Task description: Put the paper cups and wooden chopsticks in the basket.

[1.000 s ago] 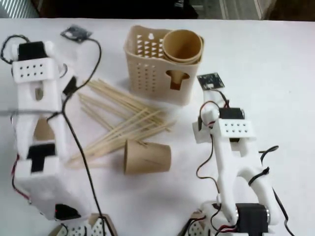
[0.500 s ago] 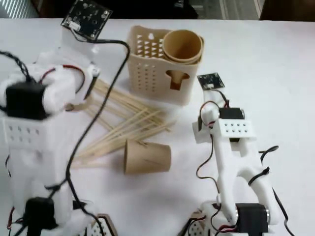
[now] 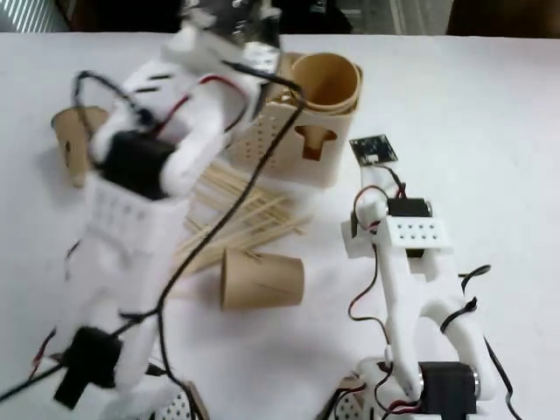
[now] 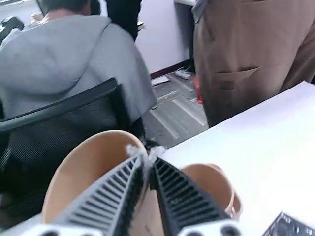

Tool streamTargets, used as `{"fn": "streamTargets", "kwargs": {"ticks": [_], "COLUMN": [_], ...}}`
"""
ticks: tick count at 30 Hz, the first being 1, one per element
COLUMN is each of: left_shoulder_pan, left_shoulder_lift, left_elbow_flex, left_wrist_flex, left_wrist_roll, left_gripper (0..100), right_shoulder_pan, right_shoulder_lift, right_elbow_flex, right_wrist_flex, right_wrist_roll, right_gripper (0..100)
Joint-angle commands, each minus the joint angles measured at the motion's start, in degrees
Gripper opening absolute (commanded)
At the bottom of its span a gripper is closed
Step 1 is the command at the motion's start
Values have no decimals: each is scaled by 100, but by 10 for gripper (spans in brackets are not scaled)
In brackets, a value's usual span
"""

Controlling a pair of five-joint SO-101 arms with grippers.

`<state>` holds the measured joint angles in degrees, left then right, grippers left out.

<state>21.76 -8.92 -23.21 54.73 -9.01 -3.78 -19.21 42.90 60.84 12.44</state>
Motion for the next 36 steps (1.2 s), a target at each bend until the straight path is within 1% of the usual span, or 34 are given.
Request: {"fn": "streamTargets", "kwargs": {"ticks": [1,5,8,16,18,20,23,24,29,31,36], "left_shoulder_pan": [277,514,646,655,690,743,831,831,804,681,365], "left_shoulder_lift": [286,708,971,1587,1578,1534,1358,1262,673,426,-259], "left_elbow_flex": [-53,-62,-62,-88,-62,-105,-105,-114,-211,-308,-308], "left_wrist_flex": [-695,-1213,-1424,-1415,-1380,-1108,-659,-510,-9,255,1310], "left_wrist_roll": [62,44,35,18,-325,-712,-765,-765,-809,-791,-809], "left_gripper": [22,22,22,23,31,83,205,227,222,210,164], "right_shoulder_pan": [66,57,57,57,57,57,57,57,66,57,22], "right_shoulder_lift": [-233,-233,-233,-233,-233,-233,-233,-233,-233,-233,-189], "right_elbow_flex": [-35,-35,-44,-62,-62,-62,-62,-62,-62,-53,-44], "right_wrist_flex": [-66,-66,-66,-66,-66,-66,-66,-66,-66,-66,-66], "right_wrist_roll": [-44,-44,-44,-44,-44,-44,-44,-44,-35,-35,-35], "right_gripper": [283,283,283,283,283,283,283,283,283,283,283]}}
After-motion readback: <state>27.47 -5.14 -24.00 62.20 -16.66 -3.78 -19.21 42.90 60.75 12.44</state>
